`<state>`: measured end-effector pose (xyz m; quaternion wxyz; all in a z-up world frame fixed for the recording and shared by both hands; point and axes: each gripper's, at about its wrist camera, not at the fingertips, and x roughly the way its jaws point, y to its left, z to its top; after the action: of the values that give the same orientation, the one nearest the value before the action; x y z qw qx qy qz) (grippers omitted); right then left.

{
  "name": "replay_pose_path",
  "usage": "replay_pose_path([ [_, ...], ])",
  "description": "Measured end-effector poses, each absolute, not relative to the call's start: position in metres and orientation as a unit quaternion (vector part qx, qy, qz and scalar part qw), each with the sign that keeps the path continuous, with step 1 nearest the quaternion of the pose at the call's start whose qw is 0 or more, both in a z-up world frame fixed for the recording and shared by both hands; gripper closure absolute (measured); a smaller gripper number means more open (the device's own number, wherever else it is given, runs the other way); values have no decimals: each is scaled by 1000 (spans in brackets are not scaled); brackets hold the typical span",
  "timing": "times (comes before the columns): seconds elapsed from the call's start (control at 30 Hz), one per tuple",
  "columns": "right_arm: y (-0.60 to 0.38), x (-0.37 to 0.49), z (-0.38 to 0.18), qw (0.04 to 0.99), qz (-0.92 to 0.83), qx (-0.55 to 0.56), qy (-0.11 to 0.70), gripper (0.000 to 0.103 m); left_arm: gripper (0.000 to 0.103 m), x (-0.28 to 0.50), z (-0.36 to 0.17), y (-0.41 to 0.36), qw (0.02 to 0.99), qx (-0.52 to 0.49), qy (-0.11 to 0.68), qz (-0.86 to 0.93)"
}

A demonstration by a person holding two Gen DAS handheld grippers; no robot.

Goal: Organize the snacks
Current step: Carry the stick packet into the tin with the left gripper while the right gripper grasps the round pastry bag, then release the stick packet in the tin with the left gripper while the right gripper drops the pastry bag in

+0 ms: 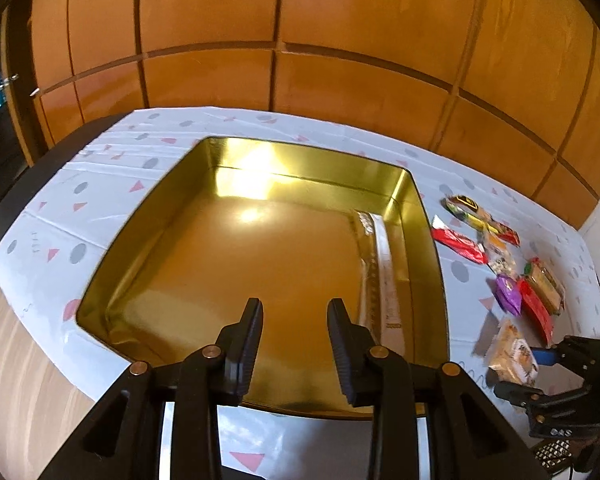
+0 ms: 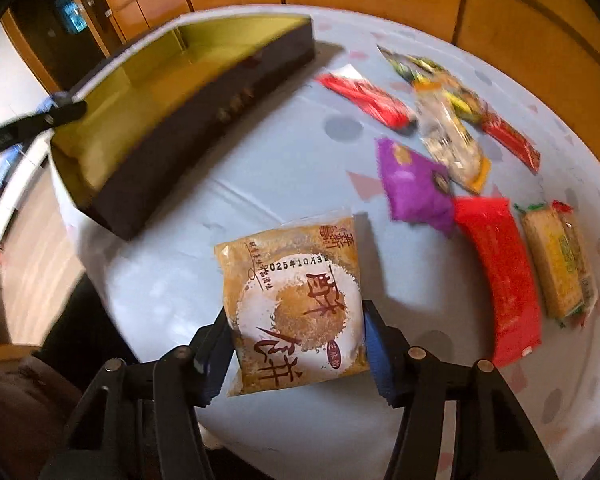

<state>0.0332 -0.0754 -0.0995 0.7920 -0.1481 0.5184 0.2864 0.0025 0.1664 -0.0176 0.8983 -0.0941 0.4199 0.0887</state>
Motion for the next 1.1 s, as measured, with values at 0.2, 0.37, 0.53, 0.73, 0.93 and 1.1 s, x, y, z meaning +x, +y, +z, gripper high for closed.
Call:
replay_pose_path([
  [0.2,-40,30,-74,804,322,-143,479,44,69,-3,-14,177,900,-103,411,101],
  [0.37,-27,26,-61,803,338,-145,469,44,69,-7,-16,186,896,-112,414,113],
  [0.53,-20,22,-55,804,344,-138,465,44,68,-11,-18,191,895,-116,413,122],
  [0.73,2,25,-42,805,359,-139,451,44,67,-14,-16,196,896,-123,407,130],
  [0.93,35,37,-38,803,367,-144,447,44,67,-23,-14,210,895,-131,400,146],
  [1.1,67,45,-38,795,383,-160,442,44,67,-28,-15,220,894,-141,394,160],
])
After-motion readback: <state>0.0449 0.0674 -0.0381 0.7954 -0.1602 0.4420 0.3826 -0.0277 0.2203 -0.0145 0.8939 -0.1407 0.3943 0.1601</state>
